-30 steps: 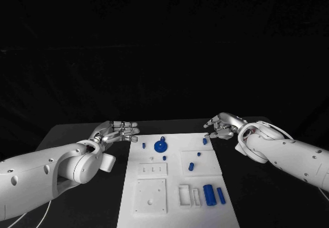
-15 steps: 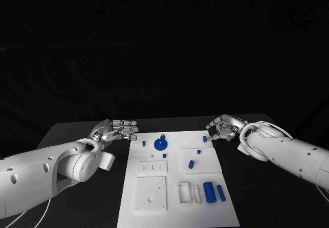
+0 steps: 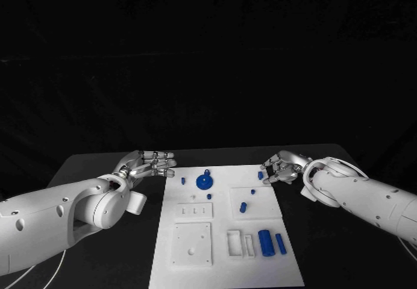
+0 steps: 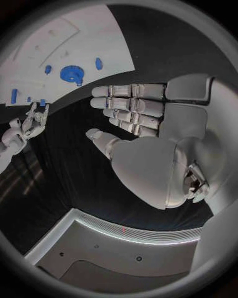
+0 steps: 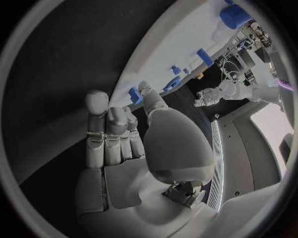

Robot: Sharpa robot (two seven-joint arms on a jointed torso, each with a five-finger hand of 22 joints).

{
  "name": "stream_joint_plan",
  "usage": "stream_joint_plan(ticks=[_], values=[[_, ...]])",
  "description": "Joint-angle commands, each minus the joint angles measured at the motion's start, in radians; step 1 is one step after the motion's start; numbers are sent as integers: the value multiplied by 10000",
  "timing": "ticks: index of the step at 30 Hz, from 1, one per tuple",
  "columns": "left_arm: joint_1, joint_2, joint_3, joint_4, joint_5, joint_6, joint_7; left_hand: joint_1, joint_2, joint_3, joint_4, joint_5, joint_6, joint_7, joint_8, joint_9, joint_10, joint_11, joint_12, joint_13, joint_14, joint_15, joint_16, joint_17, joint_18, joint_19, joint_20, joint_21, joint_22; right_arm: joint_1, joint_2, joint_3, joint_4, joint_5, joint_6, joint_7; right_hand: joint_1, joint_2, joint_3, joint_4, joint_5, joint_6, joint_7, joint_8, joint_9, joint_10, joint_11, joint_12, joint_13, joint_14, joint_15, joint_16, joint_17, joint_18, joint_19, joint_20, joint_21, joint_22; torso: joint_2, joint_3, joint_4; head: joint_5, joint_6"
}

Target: Assemble the parts on the task board

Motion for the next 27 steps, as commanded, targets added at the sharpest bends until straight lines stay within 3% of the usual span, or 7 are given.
stream_joint_plan(ticks=[1,6,15,20,22,27], values=[[1,17,8,3,21,152,137,7,76,-1,-82,-16,-41,26,-8,9,-45,47,13,9,-15,39,-32,-11,57,-50,35,55,13,-35,53,3,-37,34,292,165,46,79,11,-67,-23,124,-32,-1,-3,24,-42,4,16,9,-35,-16,24,-95,437,-46,-28,23,-11,-10,-4,5,1],[1,18,8,-7,21,182,119,7,76,-1,-82,-16,-41,26,-8,9,-45,47,13,9,-15,39,-32,-11,57,-50,35,55,13,-62,132,2,-116,19,270,164,-124,223,235,-76,-42,743,46,6,10,35,80,34,50,10,45,-11,36,-56,439,12,-34,62,-14,-8,-6,13,-8],[1,30,8,-26,20,228,100,-9,83,-12,-75,-22,-54,28,-9,8,-64,52,12,8,-17,42,-33,-11,56,-58,39,64,17,-73,237,1,-199,30,188,139,-424,429,944,-169,-450,850,32,12,11,67,74,78,79,18,45,38,74,-15,448,37,-26,150,-14,-11,-19,8,-5],[-1,43,8,-41,20,245,96,-9,83,-12,-75,-22,-54,28,-9,8,-64,52,12,8,-17,42,-33,-11,56,-58,39,64,17,-79,322,1,-259,64,118,148,-575,580,1834,-66,-825,953,31,1,5,89,77,123,120,19,52,94,126,-8,457,42,6,187,-19,-10,-15,15,-21],[-2,45,8,-45,20,246,95,-9,83,-12,-75,-22,-54,28,-9,8,-64,52,12,8,-17,42,-33,-11,56,-58,39,64,17,-84,348,1,-276,72,102,149,-703,499,2330,-72,-926,968,40,8,8,86,80,132,127,16,48,98,135,-9,455,42,19,199,-16,-11,-11,6,-23],[-5,50,8,-54,20,252,94,-9,83,-12,-75,-22,-54,28,-9,8,-64,52,12,8,-17,42,-33,-11,56,-58,39,64,17,-100,422,1,-319,86,63,151,-757,439,2460,-67,-901,958,44,10,9,90,85,134,127,19,50,100,139,-8,458,40,22,203,-16,-17,-3,5,-31]])
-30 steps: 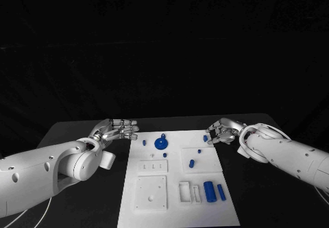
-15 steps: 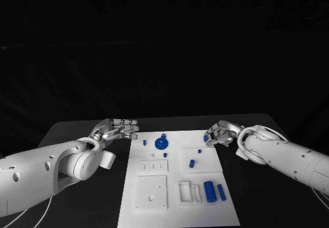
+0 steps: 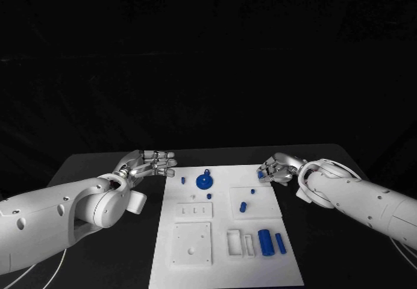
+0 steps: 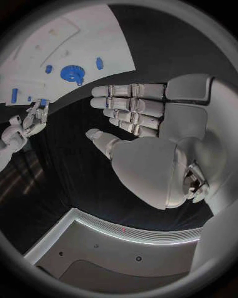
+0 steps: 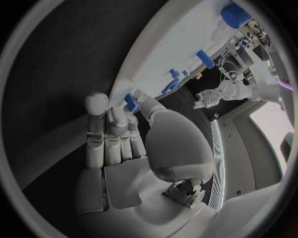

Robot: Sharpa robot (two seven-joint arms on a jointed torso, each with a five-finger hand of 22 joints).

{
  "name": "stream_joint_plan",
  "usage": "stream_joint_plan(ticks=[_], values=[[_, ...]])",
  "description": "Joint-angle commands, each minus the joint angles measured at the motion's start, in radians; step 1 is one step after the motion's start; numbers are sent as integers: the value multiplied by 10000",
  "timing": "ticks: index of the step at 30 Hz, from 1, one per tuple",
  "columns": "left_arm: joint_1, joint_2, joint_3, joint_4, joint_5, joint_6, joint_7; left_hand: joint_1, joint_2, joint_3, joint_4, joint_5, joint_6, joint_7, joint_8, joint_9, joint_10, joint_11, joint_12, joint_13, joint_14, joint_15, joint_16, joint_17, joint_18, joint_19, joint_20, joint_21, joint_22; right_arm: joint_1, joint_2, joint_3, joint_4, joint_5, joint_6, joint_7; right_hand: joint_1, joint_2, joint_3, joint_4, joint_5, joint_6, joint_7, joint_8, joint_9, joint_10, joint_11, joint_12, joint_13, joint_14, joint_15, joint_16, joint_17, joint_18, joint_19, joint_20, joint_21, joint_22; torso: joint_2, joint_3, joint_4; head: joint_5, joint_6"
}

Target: Assemble the parts on the task board

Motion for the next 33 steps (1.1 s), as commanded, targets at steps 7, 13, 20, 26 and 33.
stream_joint_plan(ticks=[7,13,20,26,33], values=[[0,16,7,10,21,171,95,-9,83,15,-49,-22,-53,28,-9,7,-27,15,12,8,-17,42,-33,-11,56,-58,39,43,15,-30,63,2,-40,43,-56,87,-103,-22,83,16,39,62,4,10,7,60,48,53,24,20,51,57,21,16,457,38,20,14,3,-6,-7,-8,0],[-1,17,7,11,21,170,90,-20,88,0,-37,-22,-95,30,-13,5,-42,15,14,9,-22,44,-28,-11,57,-61,43,43,6,-36,59,2,-57,44,-102,72,-81,32,265,-5,-26,291,14,10,11,66,90,74,40,23,77,74,38,40,459,59,40,27,-2,3,-7,-14,-16],[-1,16,7,12,21,170,87,-20,88,0,-37,-22,-95,30,-13,5,-42,15,14,9,-22,44,-28,-11,57,-61,43,43,6,-43,58,2,-54,44,-266,70,-43,125,799,-102,-495,756,28,14,22,69,146,108,57,20,116,99,60,87,460,99,67,50,-2,5,-9,-14,-23],[-1,17,7,17,16,159,74,6,131,23,-43,-20,41,19,4,15,8,5,21,10,-17,35,-24,-11,59,-60,34,55,10,-45,71,2,-33,44,-535,79,1,150,1272,-295,-799,978,-13,17,27,122,118,156,91,23,99,140,99,95,460,92,115,88,-4,4,-10,-29,-26],[0,24,9,35,-51,142,-50,-31,198,88,-37,-20,726,-53,36,44,275,-60,16,6,0,3,-2,-8,51,-92,4,129,59,-47,73,2,60,163,-909,92,-26,174,1408,-361,-742,1101,-48,13,25,150,86,170,107,35,73,193,152,91,471,59,189,131,-2,6,-10,-36,-6]])
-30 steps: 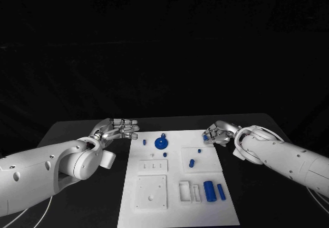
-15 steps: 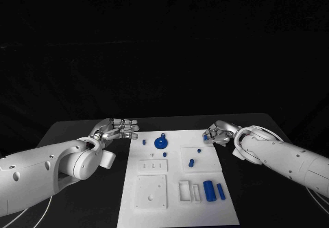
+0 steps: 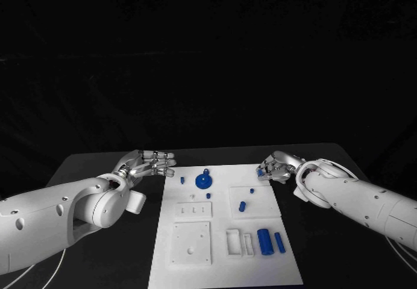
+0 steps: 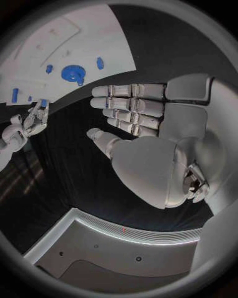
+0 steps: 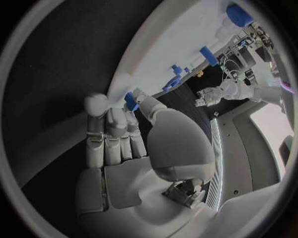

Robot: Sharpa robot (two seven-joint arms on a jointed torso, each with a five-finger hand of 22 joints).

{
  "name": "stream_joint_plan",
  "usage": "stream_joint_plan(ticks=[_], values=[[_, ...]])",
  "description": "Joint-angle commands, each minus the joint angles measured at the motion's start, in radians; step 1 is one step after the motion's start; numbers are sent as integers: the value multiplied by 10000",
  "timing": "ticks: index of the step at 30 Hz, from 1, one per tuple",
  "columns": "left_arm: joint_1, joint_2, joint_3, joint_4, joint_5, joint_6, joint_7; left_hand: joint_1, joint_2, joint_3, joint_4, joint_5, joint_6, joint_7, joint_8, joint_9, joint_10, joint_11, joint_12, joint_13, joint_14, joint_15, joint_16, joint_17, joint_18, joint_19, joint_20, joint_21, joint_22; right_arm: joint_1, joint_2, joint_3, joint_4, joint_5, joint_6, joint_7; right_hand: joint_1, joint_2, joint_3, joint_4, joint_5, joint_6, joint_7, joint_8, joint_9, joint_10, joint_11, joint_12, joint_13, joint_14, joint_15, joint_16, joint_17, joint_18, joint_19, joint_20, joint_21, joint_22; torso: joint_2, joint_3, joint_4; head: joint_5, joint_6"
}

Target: Assemble the parts on the task board

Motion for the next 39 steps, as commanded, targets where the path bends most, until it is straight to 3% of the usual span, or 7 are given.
stream_joint_plan(ticks=[1,15,21,28,29,31,39], values=[[5,32,10,28,-93,77,-90,-52,110,78,2,-21,266,-35,51,18,174,-28,27,4,16,-14,14,-5,45,-60,-40,46,20,-6,-2,2,106,156,-452,76,-38,50,49,-46,119,-6,20,36,13,68,-4,28,11,1,34,77,44,175,509,20,99,41,3,0,-1,-15,33],[663,435,66,-316,-1677,1192,-2777,-1021,166,253,957,-159,1824,-775,56,71,4435,-1425,186,57,1974,-1275,3102,1745,-359,1444,-1272,1964,1128,134,-230,5,1755,-333,-1147,-1083,-62,29,-5,-143,69,165,-28,35,15,134,-38,72,65,3,22,139,127,227,511,21,207,108,-195,-62,-105,145,134],[944,850,69,-617,-2409,1433,-4361,-1198,215,-196,1038,-92,1959,-1024,49,122,4695,-1993,3983,1306,2552,-1967,6515,3767,-386,1858,-2001,4442,2778,227,-123,5,2527,-665,-955,-1748,-105,-99,-20,-103,55,166,-37,36,15,128,-37,60,59,-4,23,96,107,248,507,26,176,85,-321,-105,-155,298,129],[1038,1377,59,-933,-2746,1660,-5589,-1637,65,-439,1308,-123,2329,-1152,58,358,4770,-2103,5017,1424,2261,-2067,7789,4313,-258,1306,-2096,5528,3653,256,396,4,2851,-897,-878,-2104,-70,-133,4,-60,173,167,-33,36,15,128,-38,55,64,2,19,83,112,259,509,24,146,56,-457,-161,-189,362,124],[1042,1461,57,-986,-2833,1703,-5725,-1695,13,-442,1339,6,2363,-1179,68,415,4757,-2104,5055,1432,2262,-2081,7834,4314,-254,1286,-2098,5560,3682,257,477,3,2874,-936,-895,-2154,-73,-140,9,-59,200,166,-34,36,15,129,-39,56,67,1,19,79,111,262,508,23,138,50,-475,-176,-177,365,114],[1046,1584,55,-1060,-3039,1763,-5907,-1766,2,-358,1300,1686,2512,-1265,92,570,4748,-2146,5241,1565,2262,-2120,7946,4355,-261,1284,-2135,5620,3733,258,608,3,2907,-992,-902,-2248,-80,-153,14,-59,266,163,-32,36,15,128,-39,54,65,3,17,81,114,266,510,22,147,53,-495,-182,-172,360,98],[1050,1975,42,-1248,-3675,1566,-6482,-2857,-845,-24,1862,2252,2501,-1364,94,2376,4681,-2182,5567,2838,2208,-2173,8400,4480,-266,1256,-2182,5810,3942,250,1100,3,3074,-1259,-665,-2640,-125,-250,30,-102,806,151,-26,37,16,74,-41,-13,0,-6,16,34,93,299,500,26,72,-2,-535,-185,-195,352,91]])
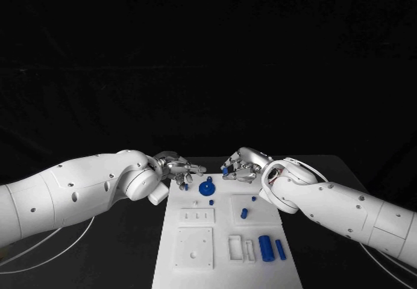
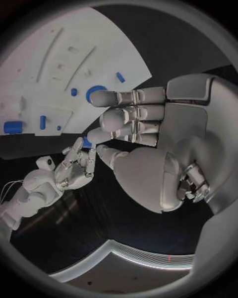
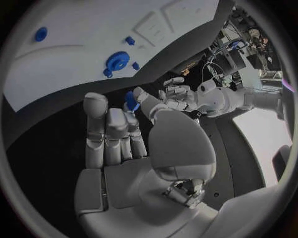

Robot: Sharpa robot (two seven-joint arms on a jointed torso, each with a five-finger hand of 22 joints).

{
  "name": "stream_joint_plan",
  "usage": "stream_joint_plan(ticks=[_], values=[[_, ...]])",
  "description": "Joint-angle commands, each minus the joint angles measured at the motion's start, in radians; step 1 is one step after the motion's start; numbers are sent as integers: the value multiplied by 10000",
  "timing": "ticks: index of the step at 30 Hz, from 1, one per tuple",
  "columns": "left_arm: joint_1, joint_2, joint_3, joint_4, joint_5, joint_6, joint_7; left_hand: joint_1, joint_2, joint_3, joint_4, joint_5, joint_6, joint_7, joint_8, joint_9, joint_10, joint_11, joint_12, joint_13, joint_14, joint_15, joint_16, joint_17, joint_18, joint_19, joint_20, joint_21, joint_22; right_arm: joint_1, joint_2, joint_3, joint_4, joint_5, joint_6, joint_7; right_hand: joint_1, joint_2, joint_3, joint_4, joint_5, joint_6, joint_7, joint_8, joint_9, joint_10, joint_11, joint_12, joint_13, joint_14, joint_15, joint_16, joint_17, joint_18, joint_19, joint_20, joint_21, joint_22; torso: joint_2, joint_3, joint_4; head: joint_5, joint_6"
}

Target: Assemble the parts on the task board

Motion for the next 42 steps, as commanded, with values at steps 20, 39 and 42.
stream_joint_plan(ticks=[20,39,42], values=[[20,407,-11,-95,-788,-180,-971,-318,-1031,541,1375,-1276,-269,-8,-23,2154,404,4,-701,1808,-155,12,59,-84,63,-136,37,17,173,-68,671,-40,287,-683,463,-800,-90,-80,94,-90,387,91,4,46,13,-41,0,-57,-72,2,7,-112,-24,179,505,19,-114,-67,-31,-11,-11,43,-50],[-49,649,-10,-230,-1332,6,-1210,-280,-1058,543,1479,-1467,-324,-9,-31,2529,384,18,-797,1929,-191,24,38,-125,57,-168,49,-12,204,-70,791,-58,412,-781,552,-909,-128,-62,53,-91,395,124,-9,46,16,-39,-7,-58,-78,1,2,-146,-29,181,505,16,-144,-108,-23,-8,-32,53,-78],[-57,681,-10,-267,-1358,-7,-1217,-293,-1033,548,1471,-1540,-316,-14,-28,2568,391,15,-808,1949,-189,23,40,-131,57,-172,49,-18,210,-70,804,-61,425,-795,574,-923,-135,-60,43,-84,391,128,-10,47,17,-40,-7,-58,-79,3,2,-143,-24,181,504,16,-146,-112,-28,-12,-24,41,-89]])
